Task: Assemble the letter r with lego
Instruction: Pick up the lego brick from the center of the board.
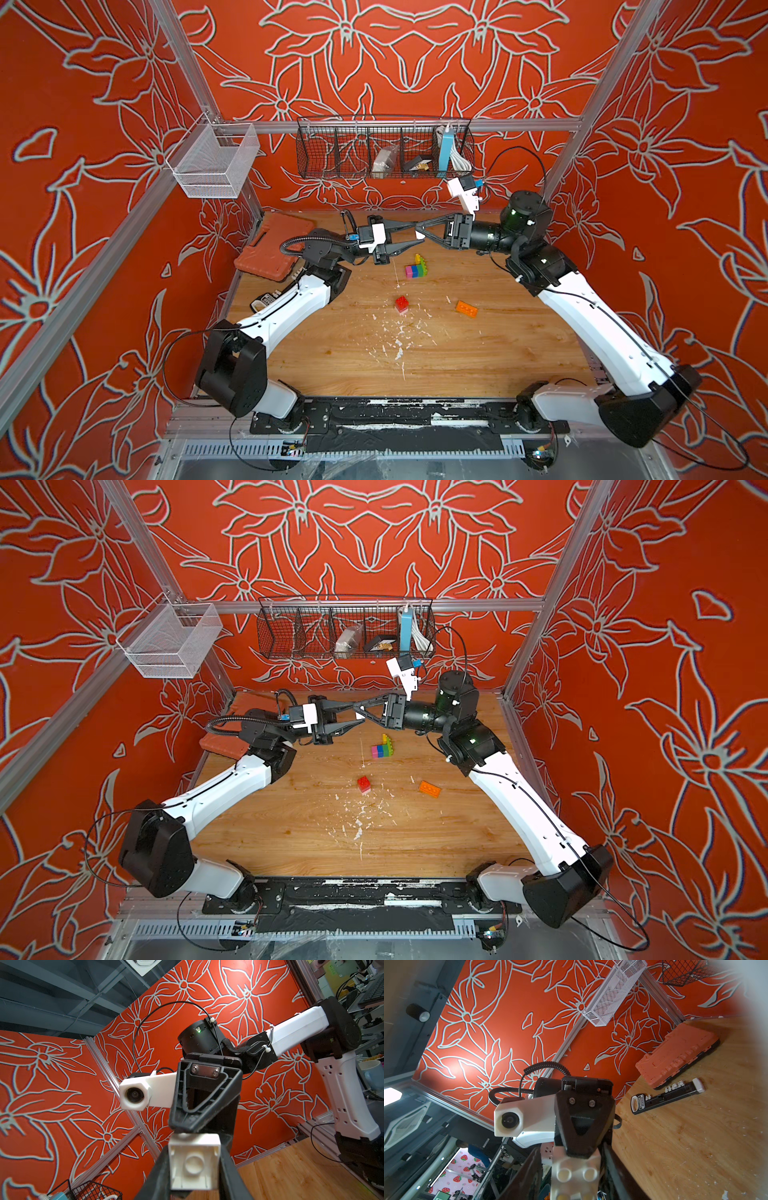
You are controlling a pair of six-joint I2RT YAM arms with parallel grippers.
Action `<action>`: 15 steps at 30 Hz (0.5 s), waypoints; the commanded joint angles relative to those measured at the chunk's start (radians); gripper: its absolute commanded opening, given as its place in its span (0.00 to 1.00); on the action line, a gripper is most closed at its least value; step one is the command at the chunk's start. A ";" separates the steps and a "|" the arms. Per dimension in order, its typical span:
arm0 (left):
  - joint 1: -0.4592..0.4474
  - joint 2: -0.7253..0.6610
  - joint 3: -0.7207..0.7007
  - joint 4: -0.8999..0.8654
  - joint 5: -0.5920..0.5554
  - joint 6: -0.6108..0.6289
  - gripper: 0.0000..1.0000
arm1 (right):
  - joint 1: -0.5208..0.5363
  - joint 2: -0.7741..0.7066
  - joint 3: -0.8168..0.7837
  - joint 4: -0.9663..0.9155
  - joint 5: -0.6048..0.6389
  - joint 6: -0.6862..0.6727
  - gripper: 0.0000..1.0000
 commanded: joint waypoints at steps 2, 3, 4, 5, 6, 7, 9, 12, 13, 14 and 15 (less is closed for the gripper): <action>-0.006 0.007 0.025 0.038 0.014 -0.007 0.00 | 0.007 0.008 0.010 0.021 -0.029 -0.006 0.41; -0.006 0.007 0.025 0.038 0.015 -0.007 0.00 | 0.007 0.008 0.010 0.022 -0.030 -0.006 0.39; -0.006 0.008 0.025 0.037 0.014 -0.007 0.00 | 0.007 0.008 0.011 0.022 -0.030 -0.006 0.37; -0.006 0.008 0.026 0.036 0.013 -0.006 0.00 | 0.008 0.008 0.010 0.021 -0.031 -0.006 0.35; -0.006 0.007 0.023 0.036 0.013 -0.006 0.00 | 0.007 0.006 0.009 0.019 -0.031 -0.009 0.34; -0.006 0.008 0.022 0.035 0.013 -0.005 0.00 | 0.008 0.006 0.007 0.019 -0.031 -0.009 0.33; -0.006 0.008 0.020 0.035 0.010 -0.004 0.00 | 0.008 0.004 0.004 0.019 -0.031 -0.011 0.31; -0.006 0.004 0.022 0.032 0.007 -0.002 0.00 | 0.008 0.000 0.006 0.019 -0.035 -0.011 0.34; -0.006 0.004 0.022 0.031 0.006 0.000 0.00 | 0.007 0.000 0.007 0.018 -0.037 -0.012 0.41; -0.006 0.003 0.022 0.029 0.006 0.000 0.00 | 0.008 -0.003 0.006 0.017 -0.037 -0.014 0.47; -0.006 0.002 0.021 0.027 0.005 0.002 0.00 | 0.009 -0.007 0.005 0.014 -0.038 -0.015 0.50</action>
